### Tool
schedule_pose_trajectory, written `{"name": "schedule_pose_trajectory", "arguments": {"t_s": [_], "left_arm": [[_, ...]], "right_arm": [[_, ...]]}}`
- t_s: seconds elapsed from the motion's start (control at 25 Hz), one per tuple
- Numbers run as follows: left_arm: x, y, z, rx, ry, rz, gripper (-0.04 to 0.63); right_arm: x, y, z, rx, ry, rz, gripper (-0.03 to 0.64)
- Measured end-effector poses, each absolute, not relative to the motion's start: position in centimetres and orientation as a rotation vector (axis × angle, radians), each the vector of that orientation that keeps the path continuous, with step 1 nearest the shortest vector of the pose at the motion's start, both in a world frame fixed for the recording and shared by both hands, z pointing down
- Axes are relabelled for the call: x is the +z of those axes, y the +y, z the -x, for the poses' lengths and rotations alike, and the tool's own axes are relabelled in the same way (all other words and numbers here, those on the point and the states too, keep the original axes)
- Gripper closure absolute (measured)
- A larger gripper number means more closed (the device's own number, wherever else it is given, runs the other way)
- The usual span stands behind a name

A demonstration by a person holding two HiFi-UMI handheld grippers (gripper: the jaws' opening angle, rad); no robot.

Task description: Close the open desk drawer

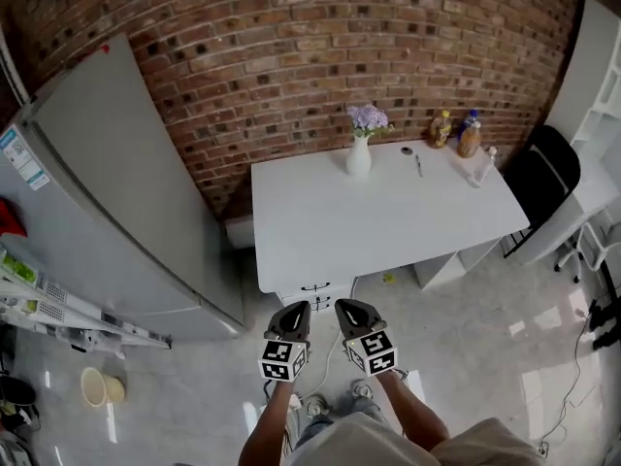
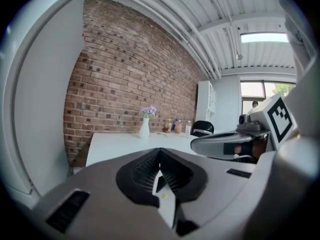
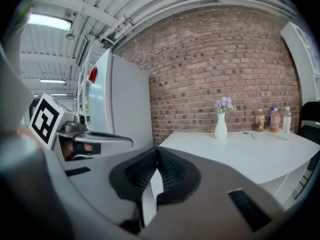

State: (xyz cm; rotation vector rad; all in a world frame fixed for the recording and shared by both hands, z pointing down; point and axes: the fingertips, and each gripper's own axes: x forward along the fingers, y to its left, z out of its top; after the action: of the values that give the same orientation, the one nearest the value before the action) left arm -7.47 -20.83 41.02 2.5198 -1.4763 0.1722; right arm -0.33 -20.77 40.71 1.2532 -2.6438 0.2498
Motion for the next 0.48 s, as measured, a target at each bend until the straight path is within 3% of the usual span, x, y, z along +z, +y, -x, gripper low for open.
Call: {"name": "schedule_pose_trajectory", "arguments": {"t_s": [0.48], "left_arm": [[34.7, -19.1, 9.6, 0.088, -1.583, -2.541, 0.583]], "right_arm": [[35.0, -19.3, 2.1, 0.193, -2.686, -1.286, 0.6]]}}
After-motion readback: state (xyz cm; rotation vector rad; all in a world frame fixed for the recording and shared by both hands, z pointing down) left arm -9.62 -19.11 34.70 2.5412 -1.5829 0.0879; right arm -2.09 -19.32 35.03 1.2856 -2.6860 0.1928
